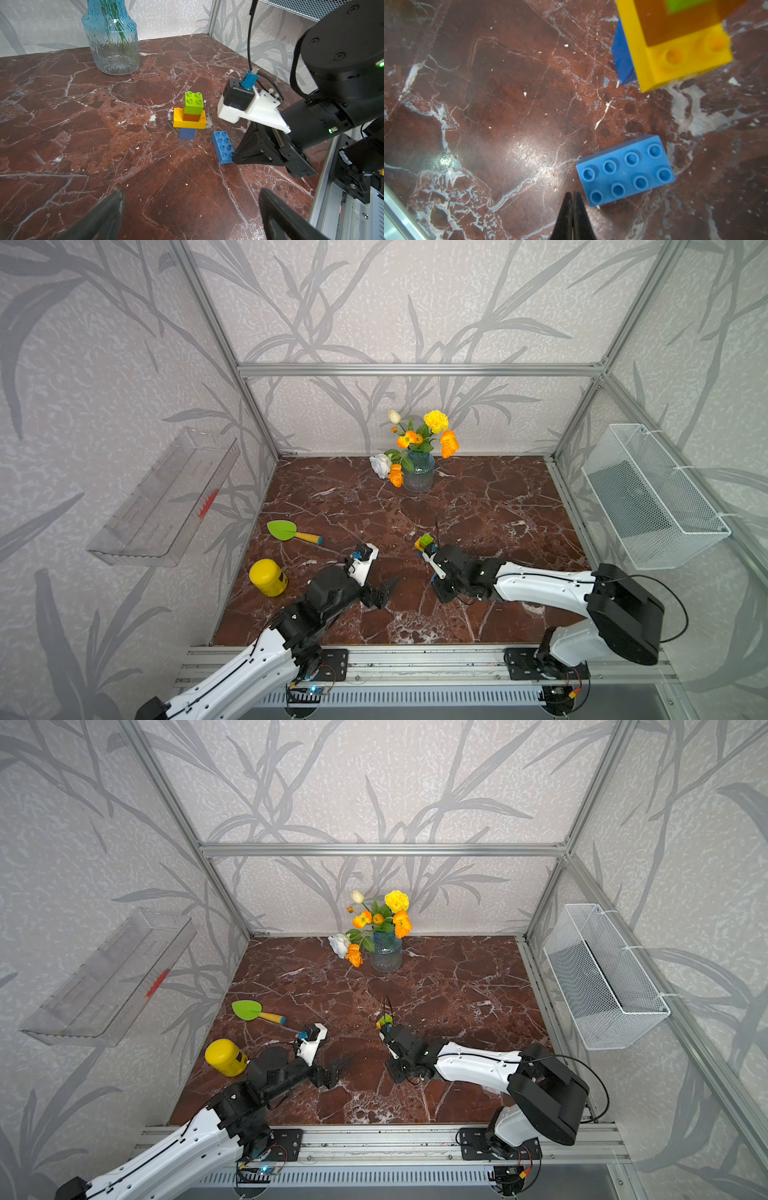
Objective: Assemble the letter f with lego
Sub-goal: Adjust the lego brick at the center of the board.
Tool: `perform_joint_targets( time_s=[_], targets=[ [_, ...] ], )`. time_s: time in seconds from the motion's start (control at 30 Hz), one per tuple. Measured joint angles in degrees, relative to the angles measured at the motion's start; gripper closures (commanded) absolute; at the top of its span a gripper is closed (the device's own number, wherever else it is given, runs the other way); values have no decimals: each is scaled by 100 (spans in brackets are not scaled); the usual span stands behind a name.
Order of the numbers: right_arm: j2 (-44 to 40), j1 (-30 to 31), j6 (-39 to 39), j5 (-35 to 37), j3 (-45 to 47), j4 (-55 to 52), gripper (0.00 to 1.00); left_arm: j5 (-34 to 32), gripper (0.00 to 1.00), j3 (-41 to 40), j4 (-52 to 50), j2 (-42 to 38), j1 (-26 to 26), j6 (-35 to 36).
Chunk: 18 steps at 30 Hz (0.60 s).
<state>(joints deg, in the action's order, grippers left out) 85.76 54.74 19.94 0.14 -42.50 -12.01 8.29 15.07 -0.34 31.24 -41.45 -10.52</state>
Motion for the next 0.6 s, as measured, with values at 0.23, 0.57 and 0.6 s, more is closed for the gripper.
perform_joint_targets(
  time_s=[0.23, 0.57, 0.6],
  targets=[
    [262, 50, -4, -28, -238, 109, 96, 26, 1, 0, 9, 72, 0, 0],
    [752, 111, 2, -59, -608, 122, 100, 42, 1, 0, 39, 76, 0, 0],
    [782, 118, 7, -52, -632, 116, 100, 42, 1, 0, 42, 76, 0, 0]
  ],
)
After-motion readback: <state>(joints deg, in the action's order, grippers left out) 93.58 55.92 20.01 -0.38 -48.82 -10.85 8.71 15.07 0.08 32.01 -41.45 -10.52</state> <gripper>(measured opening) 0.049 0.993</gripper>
